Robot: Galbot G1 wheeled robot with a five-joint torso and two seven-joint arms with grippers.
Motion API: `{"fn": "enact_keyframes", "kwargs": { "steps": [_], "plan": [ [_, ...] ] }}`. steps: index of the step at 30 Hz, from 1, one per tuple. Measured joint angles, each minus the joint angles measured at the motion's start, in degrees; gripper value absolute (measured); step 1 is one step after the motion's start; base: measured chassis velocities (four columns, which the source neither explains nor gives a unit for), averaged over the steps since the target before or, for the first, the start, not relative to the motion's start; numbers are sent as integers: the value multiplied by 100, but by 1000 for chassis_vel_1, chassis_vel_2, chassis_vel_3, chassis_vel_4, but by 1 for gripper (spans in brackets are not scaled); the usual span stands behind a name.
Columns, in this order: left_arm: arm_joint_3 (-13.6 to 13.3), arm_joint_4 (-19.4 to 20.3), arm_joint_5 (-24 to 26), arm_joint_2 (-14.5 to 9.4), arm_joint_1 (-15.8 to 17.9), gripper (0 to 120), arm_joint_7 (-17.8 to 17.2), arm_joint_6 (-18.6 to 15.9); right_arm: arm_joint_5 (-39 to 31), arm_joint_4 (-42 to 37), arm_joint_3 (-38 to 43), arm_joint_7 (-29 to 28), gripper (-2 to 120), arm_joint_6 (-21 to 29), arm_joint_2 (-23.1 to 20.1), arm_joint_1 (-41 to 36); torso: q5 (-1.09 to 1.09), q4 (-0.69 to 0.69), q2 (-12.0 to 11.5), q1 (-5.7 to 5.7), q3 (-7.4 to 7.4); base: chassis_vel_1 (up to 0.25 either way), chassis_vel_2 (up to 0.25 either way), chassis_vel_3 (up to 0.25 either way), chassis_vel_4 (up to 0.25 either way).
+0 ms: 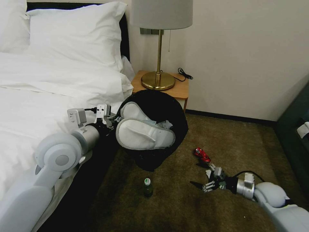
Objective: Pick up the trash bin, then pick up the garbage on the floor and place it into the trash bin.
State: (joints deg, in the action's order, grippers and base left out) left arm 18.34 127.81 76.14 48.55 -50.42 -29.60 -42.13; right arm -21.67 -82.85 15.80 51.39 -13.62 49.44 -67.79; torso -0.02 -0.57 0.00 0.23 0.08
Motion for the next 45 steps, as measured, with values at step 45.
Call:
{"fn": "enact_keyframes", "kwargs": {
  "steps": [45],
  "plan": [
    [-61,14,71,-173,57,1,21,0,1415,2398,-1568,-313,100,-565,2383,1871,2,2,0,0,-1,0,0,0,0]
  ]
}}
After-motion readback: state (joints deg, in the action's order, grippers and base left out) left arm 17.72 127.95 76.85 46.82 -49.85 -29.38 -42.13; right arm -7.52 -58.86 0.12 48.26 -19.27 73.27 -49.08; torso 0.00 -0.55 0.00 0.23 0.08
